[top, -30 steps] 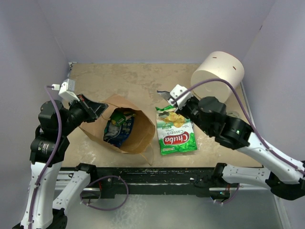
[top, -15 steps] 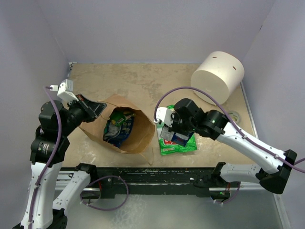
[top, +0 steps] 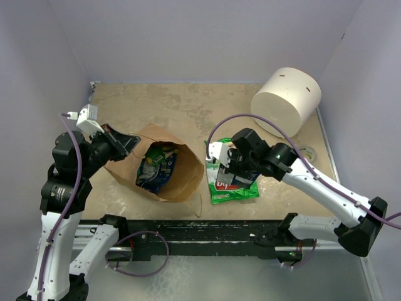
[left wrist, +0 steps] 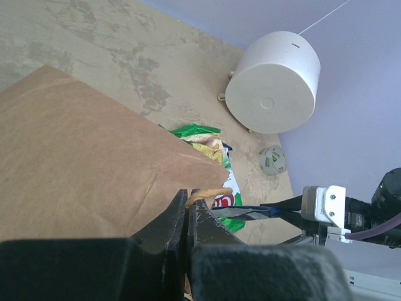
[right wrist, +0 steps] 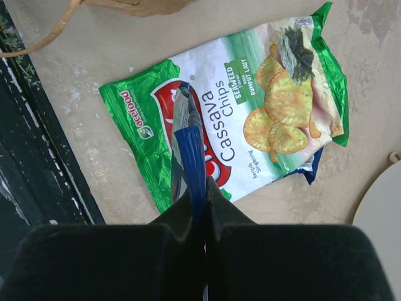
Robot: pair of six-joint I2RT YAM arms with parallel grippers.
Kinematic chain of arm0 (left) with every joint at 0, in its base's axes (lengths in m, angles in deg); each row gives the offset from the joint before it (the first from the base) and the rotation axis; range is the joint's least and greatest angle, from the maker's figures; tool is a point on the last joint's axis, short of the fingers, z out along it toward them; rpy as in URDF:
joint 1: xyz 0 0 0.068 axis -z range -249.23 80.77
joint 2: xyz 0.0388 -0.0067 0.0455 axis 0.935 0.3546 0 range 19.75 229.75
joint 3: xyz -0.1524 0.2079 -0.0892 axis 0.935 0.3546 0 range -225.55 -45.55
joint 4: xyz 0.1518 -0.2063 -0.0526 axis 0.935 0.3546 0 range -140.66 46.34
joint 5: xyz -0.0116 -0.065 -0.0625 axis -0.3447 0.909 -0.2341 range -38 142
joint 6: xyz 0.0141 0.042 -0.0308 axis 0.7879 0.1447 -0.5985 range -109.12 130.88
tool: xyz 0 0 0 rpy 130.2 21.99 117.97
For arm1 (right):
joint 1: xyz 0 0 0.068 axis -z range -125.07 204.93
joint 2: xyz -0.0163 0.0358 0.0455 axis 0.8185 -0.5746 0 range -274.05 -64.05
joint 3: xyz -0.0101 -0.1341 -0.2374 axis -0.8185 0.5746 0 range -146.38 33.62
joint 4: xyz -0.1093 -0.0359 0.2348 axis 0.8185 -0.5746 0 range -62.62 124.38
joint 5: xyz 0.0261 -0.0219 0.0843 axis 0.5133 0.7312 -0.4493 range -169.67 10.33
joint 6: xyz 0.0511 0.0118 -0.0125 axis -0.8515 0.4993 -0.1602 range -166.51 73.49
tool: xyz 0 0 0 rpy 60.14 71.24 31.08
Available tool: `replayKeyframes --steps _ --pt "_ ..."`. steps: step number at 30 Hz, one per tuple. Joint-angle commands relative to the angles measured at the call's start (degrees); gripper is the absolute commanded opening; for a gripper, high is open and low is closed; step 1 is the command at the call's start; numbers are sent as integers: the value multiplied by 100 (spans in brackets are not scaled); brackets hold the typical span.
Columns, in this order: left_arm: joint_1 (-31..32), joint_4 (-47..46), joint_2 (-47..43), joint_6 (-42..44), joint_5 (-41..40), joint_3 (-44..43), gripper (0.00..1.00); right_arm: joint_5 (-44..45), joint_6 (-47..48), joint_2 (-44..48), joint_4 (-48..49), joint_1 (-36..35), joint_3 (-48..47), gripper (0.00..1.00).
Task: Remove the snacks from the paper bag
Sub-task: Place the snack at the center of the board.
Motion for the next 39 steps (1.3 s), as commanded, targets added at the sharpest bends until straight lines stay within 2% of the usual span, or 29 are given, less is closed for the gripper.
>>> replayKeyframes --steps 1,3,7,9,12,17,20,24,26,28,30,32,39 --pt "4 -170 61 -44 16 -219 0 -559 206 -95 21 50 -87 0" --pt "4 -164 92 -12 23 -229 0 -1178 416 -147 -203 50 -203 0" --pt "4 -138 143 34 34 -259 0 -1483 407 -324 -172 50 -158 0" --pt "4 -124 146 57 42 -260 0 -1277 367 -493 -5 63 -82 0" --pt "4 -87 146 109 63 -265 0 -367 337 -757 482 116 8 0" --pt "4 -57 120 124 106 -217 0 594 1045 -1194 1454 388 132 0" --pt "4 -71 123 157 141 -212 0 405 1578 -1596 1889 701 109 0" --pt "4 -86 124 169 143 -232 0 113 1810 -1982 2510 1025 204 1" --pt "4 -102 122 184 124 -256 0 288 1853 -2123 2896 1089 377 14" --pt "4 -99 119 207 105 -281 0 497 1830 -2183 3358 1156 561 22" --pt "4 -47 104 225 95 -299 0 757 1758 -2119 3924 1175 763 40" --pt "4 7 93 240 91 -284 0 878 1706 -1993 4207 1177 830 51" --pt "4 -22 118 260 163 -248 0 1406 1440 -1308 4197 1177 1210 71"
